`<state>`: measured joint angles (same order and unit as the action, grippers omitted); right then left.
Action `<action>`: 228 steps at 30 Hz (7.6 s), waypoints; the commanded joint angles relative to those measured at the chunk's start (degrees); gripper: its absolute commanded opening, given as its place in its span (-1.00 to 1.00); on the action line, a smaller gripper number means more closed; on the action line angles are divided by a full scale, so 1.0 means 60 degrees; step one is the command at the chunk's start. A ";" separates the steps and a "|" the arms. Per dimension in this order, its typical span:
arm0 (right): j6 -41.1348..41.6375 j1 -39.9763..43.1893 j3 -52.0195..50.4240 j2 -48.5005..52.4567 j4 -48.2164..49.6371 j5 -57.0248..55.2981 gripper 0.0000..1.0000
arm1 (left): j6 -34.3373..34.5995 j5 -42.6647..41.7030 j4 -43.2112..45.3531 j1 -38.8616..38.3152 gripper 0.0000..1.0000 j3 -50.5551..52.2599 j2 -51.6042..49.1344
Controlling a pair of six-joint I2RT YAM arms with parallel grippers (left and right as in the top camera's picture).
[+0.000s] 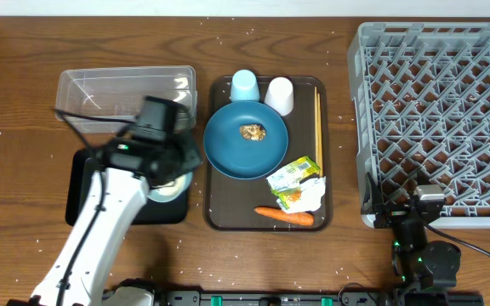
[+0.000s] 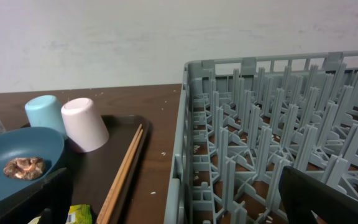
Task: Sort waste into correct bins and load items into the dishwasher rack
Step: 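Lift the white bowl and carry it left over the black tray, then tilt the white bowl with the left gripper, pouring rice onto the black tray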
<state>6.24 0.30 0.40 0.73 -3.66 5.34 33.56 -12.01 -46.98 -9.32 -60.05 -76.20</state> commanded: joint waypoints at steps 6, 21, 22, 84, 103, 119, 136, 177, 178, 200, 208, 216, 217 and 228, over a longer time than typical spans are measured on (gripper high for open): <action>-0.0124 0.0047 -0.0015 0.0015 -0.0036 -0.0069 0.99 | -0.1963 -0.3759 0.0011 0.2353 -0.88 0.0098 -0.0160; -0.0124 0.0047 -0.0015 0.0015 -0.0036 -0.0069 0.99 | -0.2696 -0.6553 -0.0018 0.4342 -0.87 0.0219 -0.0160; -0.0124 0.0047 -0.0015 0.0015 -0.0036 -0.0069 0.99 | -0.2699 -0.6652 -0.0015 0.4422 -0.88 0.0259 -0.0160; -0.0124 0.0047 -0.0015 0.0015 -0.0036 -0.0069 0.99 | -0.3767 -1.1639 0.2062 0.7938 -0.88 0.2044 -0.1778; -0.0124 0.0047 -0.0015 0.0015 -0.0036 -0.0069 0.99 | -0.2608 -1.3005 0.2572 0.8087 -0.88 0.2157 -0.1785; -0.0124 0.0047 -0.0015 0.0015 -0.0036 -0.0069 0.99 | -0.1060 -1.3016 0.4397 0.8189 -0.88 0.2157 -0.1789; -0.0124 0.0047 -0.0015 0.0015 -0.0036 -0.0069 0.98 | -0.1956 -1.2994 0.4342 0.7912 -0.88 0.2160 -0.1796; -0.0124 0.0047 -0.0015 0.0015 -0.0036 -0.0069 0.98 | -0.2142 -0.8575 0.2488 0.7763 -0.88 0.2116 -0.1712; -0.0124 0.0047 -0.0015 0.0015 -0.0036 -0.0069 0.98 | -0.2146 -0.9184 0.2535 0.7763 -0.88 0.2113 -0.1712; -0.0124 0.0047 -0.0015 0.0018 -0.0036 -0.0069 0.99 | -0.0280 -1.3001 0.5020 0.7763 -0.88 0.2149 -0.1570; -0.0124 0.0047 -0.0015 0.0018 -0.0036 -0.0069 0.98 | 0.1989 -1.3009 0.5293 0.7763 -0.88 0.2146 -0.1013; -0.0124 0.0047 -0.0015 0.0018 -0.0036 -0.0069 0.98 | 0.5665 -1.3005 0.8364 0.7763 -0.88 0.1883 0.0903; -0.0124 0.0047 -0.0015 0.0022 -0.0036 -0.0069 0.98 | 0.6207 -1.3005 0.9078 0.7763 -0.88 0.1883 0.1104; -0.0124 0.0047 -0.0015 0.0022 -0.0036 -0.0069 0.98 | 0.5373 -1.2925 1.0298 0.7763 -0.88 0.2943 0.0772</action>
<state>6.22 0.30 0.40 0.80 -3.64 5.34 69.67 -89.23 16.69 37.39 -46.63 -68.29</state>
